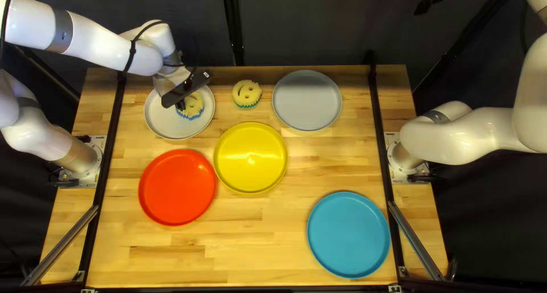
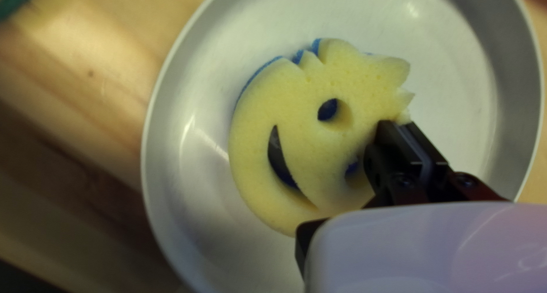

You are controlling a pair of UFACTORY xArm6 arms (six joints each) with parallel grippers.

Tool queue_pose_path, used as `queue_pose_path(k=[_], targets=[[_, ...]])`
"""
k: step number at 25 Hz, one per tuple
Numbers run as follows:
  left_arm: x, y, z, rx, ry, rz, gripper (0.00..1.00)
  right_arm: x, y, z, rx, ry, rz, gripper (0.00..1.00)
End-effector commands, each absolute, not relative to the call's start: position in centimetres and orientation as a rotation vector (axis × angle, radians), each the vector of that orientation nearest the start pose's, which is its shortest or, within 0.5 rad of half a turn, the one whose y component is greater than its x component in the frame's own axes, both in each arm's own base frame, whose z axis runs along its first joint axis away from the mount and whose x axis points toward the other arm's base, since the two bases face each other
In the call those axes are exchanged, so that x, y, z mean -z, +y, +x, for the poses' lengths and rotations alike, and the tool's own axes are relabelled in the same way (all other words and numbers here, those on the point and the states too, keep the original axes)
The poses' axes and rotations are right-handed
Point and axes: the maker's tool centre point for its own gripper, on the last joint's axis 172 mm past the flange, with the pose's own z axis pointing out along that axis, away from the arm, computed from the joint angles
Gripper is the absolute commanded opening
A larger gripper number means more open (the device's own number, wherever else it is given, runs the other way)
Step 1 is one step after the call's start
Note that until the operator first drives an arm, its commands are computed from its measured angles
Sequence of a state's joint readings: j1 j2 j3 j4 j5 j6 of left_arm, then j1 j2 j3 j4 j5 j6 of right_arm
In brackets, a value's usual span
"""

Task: Pick up sponge and scrub the plate

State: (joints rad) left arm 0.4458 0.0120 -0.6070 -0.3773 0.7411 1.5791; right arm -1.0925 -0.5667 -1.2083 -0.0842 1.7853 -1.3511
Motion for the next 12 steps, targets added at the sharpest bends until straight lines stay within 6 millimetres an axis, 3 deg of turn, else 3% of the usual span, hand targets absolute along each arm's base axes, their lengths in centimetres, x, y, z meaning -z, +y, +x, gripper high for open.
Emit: queue_pose_path(k=[1,8,12], targets=[[-4.2,11.7,33.8,0.202,1.367,-3.089,0.0,-41.2,-26.4,11.0,-0.128,-0.38,-3.135,1.0],[-4.9,16.0,32.2,0.19,1.33,-3.105,0.0,-41.2,-26.4,11.0,-0.128,-0.38,-3.135,1.0],[-6.5,16.0,33.6,0.288,1.373,-3.075,0.0,-41.2,-26.4,11.0,-0.128,-0.38,-3.135,1.0]])
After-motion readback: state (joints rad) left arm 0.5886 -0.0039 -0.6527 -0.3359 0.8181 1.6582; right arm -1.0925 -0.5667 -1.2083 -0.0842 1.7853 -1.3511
